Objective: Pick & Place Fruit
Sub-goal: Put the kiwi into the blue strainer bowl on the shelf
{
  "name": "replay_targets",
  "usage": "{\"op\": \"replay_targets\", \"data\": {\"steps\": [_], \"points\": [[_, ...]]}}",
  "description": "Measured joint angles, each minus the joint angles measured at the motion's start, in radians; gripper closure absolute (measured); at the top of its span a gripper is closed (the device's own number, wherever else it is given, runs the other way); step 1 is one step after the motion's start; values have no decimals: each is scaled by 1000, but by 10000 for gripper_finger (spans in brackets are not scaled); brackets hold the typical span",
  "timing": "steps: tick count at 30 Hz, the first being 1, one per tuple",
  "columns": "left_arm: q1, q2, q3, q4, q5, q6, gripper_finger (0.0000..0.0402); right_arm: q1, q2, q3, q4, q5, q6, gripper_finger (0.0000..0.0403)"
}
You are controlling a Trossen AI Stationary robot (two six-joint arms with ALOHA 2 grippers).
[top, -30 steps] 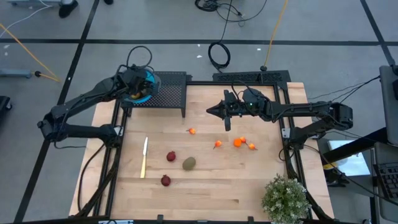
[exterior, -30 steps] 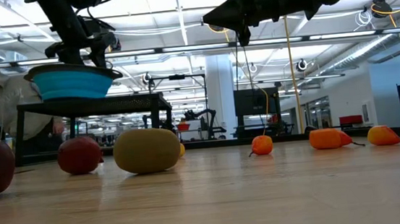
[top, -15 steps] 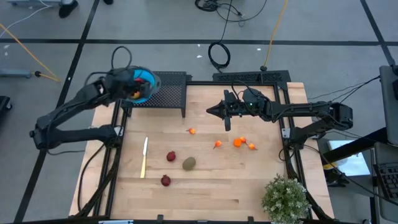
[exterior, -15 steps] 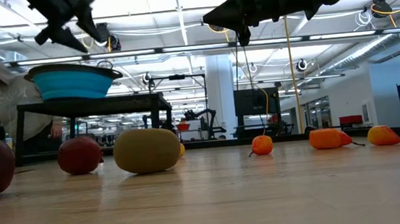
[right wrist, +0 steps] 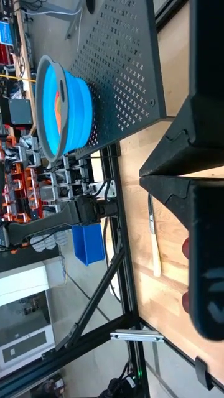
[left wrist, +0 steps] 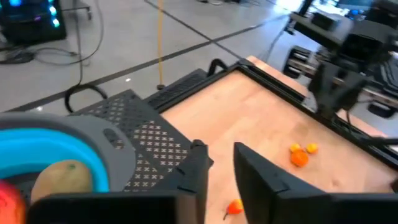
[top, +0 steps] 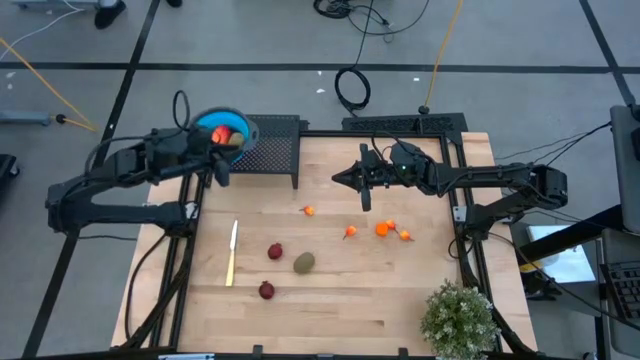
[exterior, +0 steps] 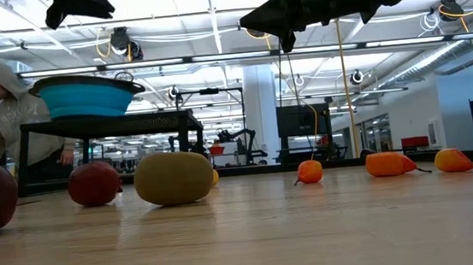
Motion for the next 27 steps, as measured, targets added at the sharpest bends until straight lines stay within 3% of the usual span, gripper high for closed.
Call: {"op": "replay_targets", "data": {"steps": [6, 12, 19, 27], "points": [[-69, -4, 0, 0, 0, 50, 396, 0, 0, 0, 0, 0, 18, 399], [-102, -4, 0, 1, -7, 67, 384, 10, 0, 0, 0, -1, 23, 399], [-141, -5, -6, 9, -32, 80, 396, 78, 0, 0, -1, -77, -1, 399], [-226, -81, -201, 253, -33, 89, 396, 176, 0, 0, -15, -77, -57, 399]]}}
